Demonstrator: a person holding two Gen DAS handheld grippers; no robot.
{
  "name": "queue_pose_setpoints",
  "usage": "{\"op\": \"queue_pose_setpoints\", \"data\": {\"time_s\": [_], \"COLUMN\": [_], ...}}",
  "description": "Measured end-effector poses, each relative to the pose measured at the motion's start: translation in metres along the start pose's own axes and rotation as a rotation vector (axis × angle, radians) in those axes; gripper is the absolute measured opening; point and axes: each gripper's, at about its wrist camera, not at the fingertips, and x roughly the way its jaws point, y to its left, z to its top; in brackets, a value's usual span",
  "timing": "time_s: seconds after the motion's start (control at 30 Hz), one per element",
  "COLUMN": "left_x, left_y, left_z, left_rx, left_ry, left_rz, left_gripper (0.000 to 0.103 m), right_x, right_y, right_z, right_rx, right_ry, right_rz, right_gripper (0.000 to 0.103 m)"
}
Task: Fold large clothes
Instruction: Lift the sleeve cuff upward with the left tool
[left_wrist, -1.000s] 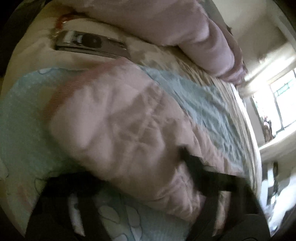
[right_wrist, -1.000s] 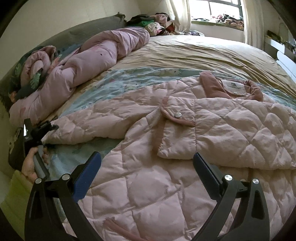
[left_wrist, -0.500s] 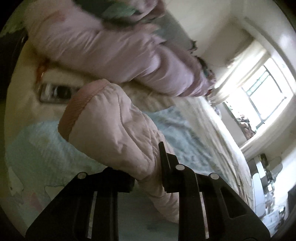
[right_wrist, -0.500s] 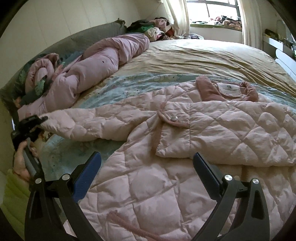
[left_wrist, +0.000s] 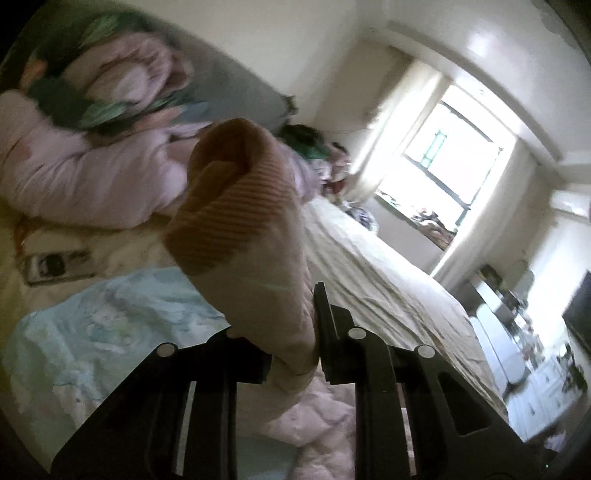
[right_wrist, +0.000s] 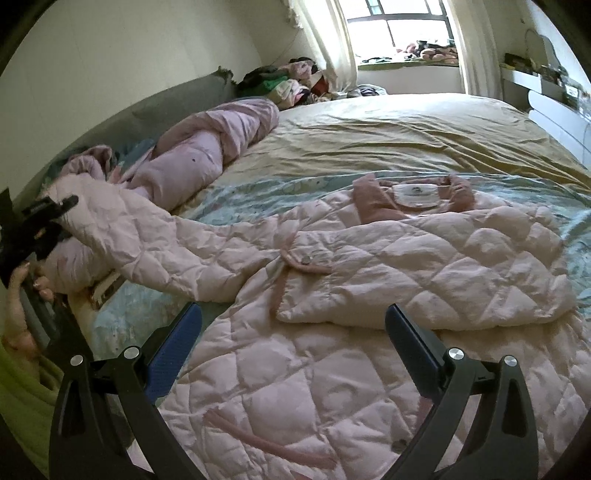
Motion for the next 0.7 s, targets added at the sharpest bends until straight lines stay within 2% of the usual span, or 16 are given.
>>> {"op": "queue_pose_setpoints", "data": {"time_s": [0.23,0.7], "left_x": [-0.007,-0.003], "left_y": [-0.077,-0.163], "left_z": [-0.009,-0.041], "left_rx": [0.115,0.248], "left_ry": [0.007,0.067], "left_rz": [-0.104,-0.23], "left_gripper": [0.011,0.01], "right_x": [-0.024,-0.071], "right_y": [-0.03,-0.109], "right_z": [-0.006,-0.013], "right_rx": [0.047,0.21], "right_ry": [-0.025,-0.109], "right_rz": [-0.015,-0.072], "right_gripper": [0.099,0.099]}}
